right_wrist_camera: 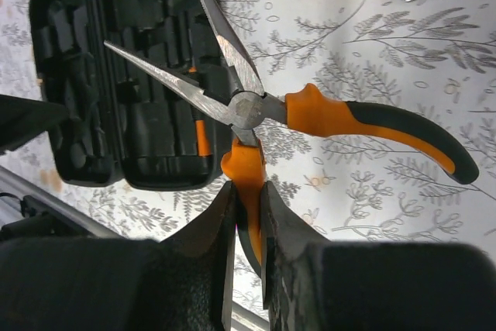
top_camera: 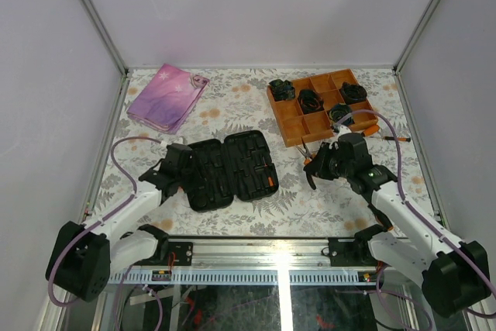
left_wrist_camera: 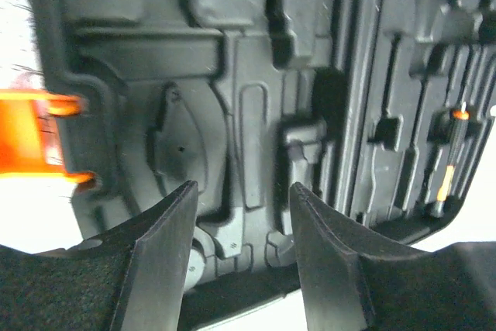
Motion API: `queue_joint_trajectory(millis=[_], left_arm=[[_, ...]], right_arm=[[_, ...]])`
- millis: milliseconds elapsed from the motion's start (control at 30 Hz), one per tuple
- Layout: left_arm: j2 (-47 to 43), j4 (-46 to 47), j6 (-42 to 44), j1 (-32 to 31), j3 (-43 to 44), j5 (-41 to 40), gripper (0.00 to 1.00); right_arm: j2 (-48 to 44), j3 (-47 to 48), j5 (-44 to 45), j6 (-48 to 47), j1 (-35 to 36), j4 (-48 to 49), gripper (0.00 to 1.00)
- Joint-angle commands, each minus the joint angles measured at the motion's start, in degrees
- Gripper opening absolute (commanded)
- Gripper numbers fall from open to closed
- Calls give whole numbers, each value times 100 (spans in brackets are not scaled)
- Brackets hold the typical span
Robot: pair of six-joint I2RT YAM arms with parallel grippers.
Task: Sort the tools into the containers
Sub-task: Pick up the pliers at the center of the board.
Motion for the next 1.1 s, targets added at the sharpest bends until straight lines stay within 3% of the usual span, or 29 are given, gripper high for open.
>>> queue_joint_trajectory(millis=[0, 300, 567, 767, 1067], left_arm=[[-154, 635, -204, -432, -118, 57, 49], [-1344, 1259, -478, -619, -232, 428, 51], [-2144, 1740, -1071, -693, -425, 516, 55], [-2048, 1866, -1181, -792, -420, 535, 59], [-1859, 1970, -1210, -949, -371, 476, 61]], right_arm=[[-172, -38, -406, 562, 227, 840, 0], [-13, 0, 1001, 1357, 1730, 1473, 0], [742, 508, 2117, 1708, 2885, 1899, 0], [1329, 901, 2377, 1824, 3471, 2272, 0], [1835, 1335, 2422, 1861, 3805, 2494, 0]])
